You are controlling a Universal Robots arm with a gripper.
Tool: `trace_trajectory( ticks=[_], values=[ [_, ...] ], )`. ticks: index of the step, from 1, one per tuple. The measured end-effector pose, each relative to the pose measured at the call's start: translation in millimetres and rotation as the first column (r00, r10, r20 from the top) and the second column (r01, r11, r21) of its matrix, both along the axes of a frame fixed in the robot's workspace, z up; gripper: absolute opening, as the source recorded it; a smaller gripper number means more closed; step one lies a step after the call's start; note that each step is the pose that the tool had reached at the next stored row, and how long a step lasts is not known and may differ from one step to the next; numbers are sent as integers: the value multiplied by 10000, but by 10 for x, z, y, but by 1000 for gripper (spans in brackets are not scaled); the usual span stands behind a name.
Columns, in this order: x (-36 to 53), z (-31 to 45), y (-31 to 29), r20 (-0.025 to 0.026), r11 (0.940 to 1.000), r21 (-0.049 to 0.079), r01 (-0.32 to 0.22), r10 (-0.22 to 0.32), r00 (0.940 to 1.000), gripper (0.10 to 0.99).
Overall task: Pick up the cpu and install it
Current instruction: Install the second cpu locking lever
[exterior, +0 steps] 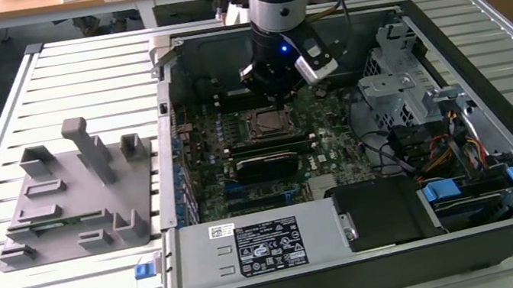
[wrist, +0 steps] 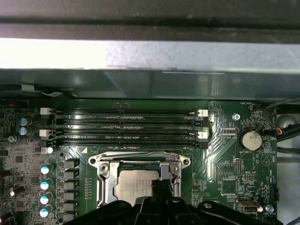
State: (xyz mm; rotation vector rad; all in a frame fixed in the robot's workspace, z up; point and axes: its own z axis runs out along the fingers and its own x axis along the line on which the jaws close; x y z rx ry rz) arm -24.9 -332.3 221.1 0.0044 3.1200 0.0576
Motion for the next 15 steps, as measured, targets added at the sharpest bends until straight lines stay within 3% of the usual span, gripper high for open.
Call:
trace_trajectory(
  ticks=[15],
  values=[
    [2,0,-47,0,10000,0,0,0,10000,110]
  ],
)
